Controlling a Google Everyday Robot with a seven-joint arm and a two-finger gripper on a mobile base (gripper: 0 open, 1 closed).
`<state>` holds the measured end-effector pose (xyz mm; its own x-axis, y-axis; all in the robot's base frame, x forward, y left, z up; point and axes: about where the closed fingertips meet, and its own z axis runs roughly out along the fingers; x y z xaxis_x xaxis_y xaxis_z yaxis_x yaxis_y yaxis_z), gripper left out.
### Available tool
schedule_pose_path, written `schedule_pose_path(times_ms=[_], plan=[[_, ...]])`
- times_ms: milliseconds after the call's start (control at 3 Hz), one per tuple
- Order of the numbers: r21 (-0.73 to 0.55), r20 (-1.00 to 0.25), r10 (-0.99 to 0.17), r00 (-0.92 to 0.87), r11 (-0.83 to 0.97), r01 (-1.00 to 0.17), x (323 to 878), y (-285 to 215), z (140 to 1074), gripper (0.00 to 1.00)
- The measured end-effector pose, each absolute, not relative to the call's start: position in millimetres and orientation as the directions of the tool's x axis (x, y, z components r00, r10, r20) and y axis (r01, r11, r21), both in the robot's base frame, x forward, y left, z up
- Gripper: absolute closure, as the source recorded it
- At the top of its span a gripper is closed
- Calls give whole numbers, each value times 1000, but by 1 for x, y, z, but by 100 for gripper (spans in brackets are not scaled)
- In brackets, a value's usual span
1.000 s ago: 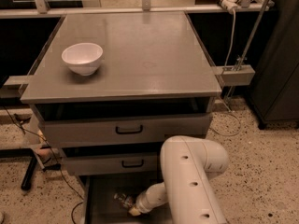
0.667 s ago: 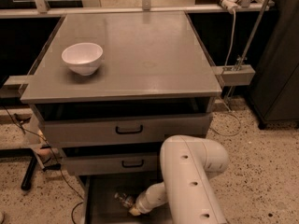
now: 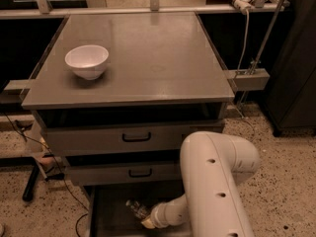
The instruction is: Pick blue plastic bottle from bottom drawer and place on counter
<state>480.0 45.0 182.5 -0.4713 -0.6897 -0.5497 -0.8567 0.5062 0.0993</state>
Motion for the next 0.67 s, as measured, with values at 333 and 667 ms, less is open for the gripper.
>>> schedule_pose_path(times_ms=[333, 667], plan=[[76, -561, -668, -489, 547, -834, 466, 25, 218, 100], [30, -531, -668, -521, 600, -799, 446, 0, 249, 100]])
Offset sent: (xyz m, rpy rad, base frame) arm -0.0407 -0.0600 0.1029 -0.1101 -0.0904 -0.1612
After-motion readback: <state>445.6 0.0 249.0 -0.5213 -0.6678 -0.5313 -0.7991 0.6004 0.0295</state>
